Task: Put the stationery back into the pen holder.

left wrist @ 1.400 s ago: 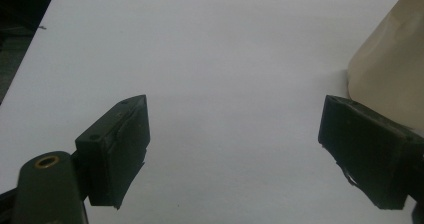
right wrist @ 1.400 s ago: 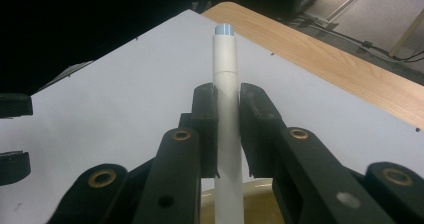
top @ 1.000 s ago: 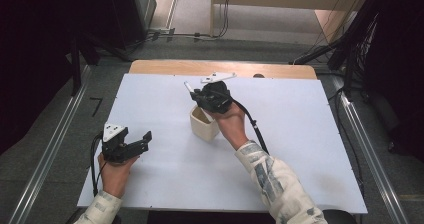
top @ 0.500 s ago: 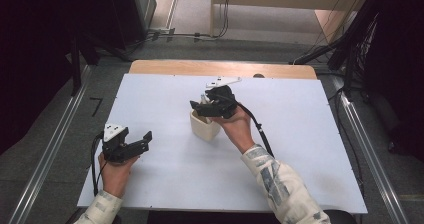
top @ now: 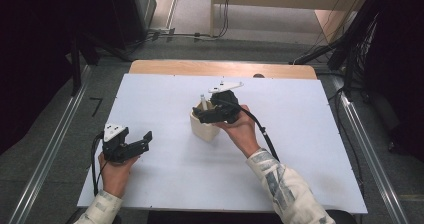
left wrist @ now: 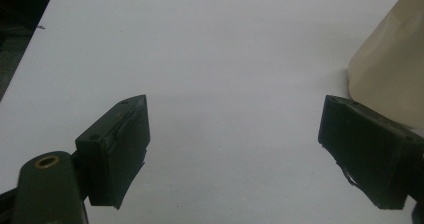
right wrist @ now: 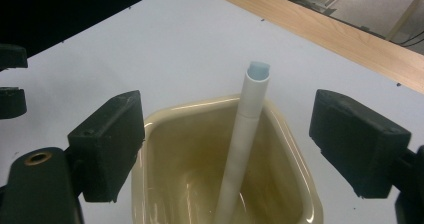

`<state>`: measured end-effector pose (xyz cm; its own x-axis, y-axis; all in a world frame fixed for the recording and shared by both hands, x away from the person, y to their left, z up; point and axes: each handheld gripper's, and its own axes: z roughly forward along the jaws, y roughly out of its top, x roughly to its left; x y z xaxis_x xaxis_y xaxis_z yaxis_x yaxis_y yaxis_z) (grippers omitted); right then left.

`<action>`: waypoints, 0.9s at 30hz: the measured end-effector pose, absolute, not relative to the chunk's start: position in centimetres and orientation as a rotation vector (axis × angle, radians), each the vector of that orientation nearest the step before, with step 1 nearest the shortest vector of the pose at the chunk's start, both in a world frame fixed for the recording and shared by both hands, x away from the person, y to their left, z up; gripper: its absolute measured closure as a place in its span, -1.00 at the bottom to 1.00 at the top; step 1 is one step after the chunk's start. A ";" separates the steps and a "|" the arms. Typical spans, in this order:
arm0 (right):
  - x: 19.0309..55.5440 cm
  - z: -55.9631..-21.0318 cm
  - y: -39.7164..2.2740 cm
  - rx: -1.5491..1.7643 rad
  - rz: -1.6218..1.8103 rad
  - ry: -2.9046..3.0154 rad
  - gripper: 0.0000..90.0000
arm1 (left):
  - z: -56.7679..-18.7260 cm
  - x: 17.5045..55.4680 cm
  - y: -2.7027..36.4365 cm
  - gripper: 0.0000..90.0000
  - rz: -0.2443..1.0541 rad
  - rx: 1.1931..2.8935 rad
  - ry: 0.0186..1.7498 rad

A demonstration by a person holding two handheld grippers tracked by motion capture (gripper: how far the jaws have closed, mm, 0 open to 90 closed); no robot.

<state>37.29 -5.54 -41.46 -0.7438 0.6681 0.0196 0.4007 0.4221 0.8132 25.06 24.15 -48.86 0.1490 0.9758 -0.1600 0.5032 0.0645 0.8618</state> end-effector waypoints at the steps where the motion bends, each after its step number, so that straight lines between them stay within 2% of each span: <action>1: 37.2 -41.5 -5.7 0.922 1.236 2.371 -0.72 | -48.8 25.0 24.2 -0.69 0.690 1.561 1.475; 27: 35.3 -43.0 -12.7 1.036 1.223 2.300 -0.76 | -48.8 25.0 24.0 -0.69 0.700 1.563 1.473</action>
<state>35.26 -12.67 -43.04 -0.6776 0.7342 0.0412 0.4446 0.3644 0.8183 25.00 24.01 -48.76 0.1479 0.9771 -0.1527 0.4981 0.0598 0.8651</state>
